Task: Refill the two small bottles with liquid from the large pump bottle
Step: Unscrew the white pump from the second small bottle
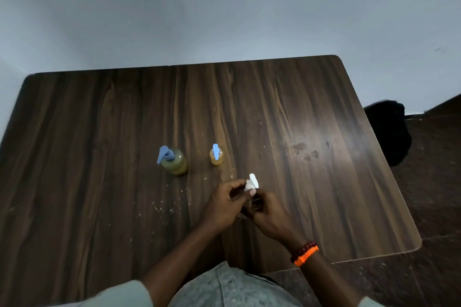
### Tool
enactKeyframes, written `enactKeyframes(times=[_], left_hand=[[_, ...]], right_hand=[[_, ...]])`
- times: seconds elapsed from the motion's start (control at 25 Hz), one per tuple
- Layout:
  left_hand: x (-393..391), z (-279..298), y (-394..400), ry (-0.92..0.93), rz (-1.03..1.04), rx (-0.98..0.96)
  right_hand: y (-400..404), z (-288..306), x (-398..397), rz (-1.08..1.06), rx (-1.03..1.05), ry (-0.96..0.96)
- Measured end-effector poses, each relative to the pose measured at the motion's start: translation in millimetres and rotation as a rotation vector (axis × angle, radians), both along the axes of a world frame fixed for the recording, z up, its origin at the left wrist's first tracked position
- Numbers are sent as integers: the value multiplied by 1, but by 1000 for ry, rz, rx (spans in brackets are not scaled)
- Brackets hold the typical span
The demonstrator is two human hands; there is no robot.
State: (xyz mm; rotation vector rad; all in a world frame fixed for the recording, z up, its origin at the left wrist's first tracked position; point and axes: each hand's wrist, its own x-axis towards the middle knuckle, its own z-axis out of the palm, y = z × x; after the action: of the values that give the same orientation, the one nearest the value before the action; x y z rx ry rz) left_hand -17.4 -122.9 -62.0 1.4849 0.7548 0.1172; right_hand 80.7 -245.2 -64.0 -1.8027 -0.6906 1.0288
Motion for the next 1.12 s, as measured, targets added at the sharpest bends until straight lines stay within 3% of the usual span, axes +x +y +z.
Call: enactKeyframes(times=[0.28, 0.56, 0.72, 0.92, 1.12], left_hand=[[-40, 24, -12, -119, 14, -104], [-49, 44, -31, 27, 305, 43], [-56, 45, -27, 91, 214, -55], [-73, 51, -6, -137, -50, -356], [-72, 52, -10, -77, 208, -223]], right_hand=[[-24, 14, -37, 42, 43, 2], [-26, 24, -63, -3, 0, -206], [-27, 33, -74, 34, 52, -137], [-30, 38, -68, -38, 99, 125], [-28, 37, -73, -16, 49, 8]])
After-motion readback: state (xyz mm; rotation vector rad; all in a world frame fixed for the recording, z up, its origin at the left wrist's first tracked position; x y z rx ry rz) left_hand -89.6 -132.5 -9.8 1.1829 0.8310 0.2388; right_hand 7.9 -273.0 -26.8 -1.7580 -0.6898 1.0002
